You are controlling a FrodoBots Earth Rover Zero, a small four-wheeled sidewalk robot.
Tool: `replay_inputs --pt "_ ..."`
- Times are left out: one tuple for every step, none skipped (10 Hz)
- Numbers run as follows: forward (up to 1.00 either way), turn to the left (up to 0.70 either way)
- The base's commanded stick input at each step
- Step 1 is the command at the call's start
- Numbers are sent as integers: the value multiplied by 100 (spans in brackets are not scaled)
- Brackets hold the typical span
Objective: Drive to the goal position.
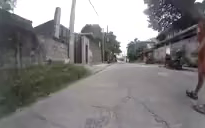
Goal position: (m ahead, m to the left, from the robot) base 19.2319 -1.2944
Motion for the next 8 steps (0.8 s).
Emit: replay_inputs --pt "100 7" --pt "100 3" --pt "100 -10" --pt "100 -23" --pt "100 -33" --pt "100 -33" --pt "100 -33" --pt "100 -33"
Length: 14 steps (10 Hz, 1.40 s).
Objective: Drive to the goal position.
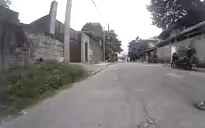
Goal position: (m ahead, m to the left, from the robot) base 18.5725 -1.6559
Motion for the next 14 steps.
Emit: replay_inputs --pt "100 -14" --pt "100 7" --pt "100 7" --pt "100 7" --pt "100 7" --pt "100 5" --pt "100 -19" --pt "100 -33" --pt "100 -33" --pt "100 -33" --pt "100 -17" --pt "100 -1" --pt "100 7" --pt "100 7"
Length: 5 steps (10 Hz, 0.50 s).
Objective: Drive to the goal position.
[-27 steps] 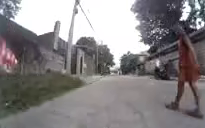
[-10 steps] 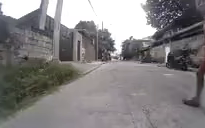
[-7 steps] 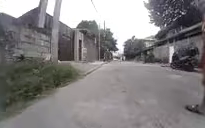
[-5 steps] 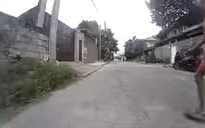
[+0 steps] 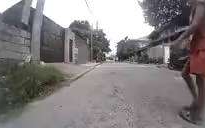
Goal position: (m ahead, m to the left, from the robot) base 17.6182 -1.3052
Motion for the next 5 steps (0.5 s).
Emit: replay_inputs --pt "100 7" --pt "100 7" --pt "100 7" --pt "100 7" --pt "100 7"
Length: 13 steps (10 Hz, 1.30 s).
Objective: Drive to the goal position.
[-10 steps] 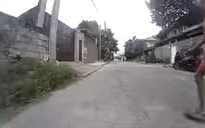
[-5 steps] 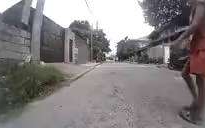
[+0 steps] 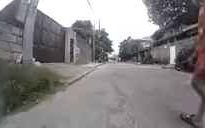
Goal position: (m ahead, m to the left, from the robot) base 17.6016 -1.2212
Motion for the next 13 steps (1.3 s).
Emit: replay_inputs --pt "100 7" --pt "100 7" --pt "100 7" --pt "100 7" --pt "100 7" --pt "100 7" --pt "100 7" --pt "100 7" --pt "100 5" --pt "100 1" --pt "100 -4" --pt "100 -23" --pt "100 -33"
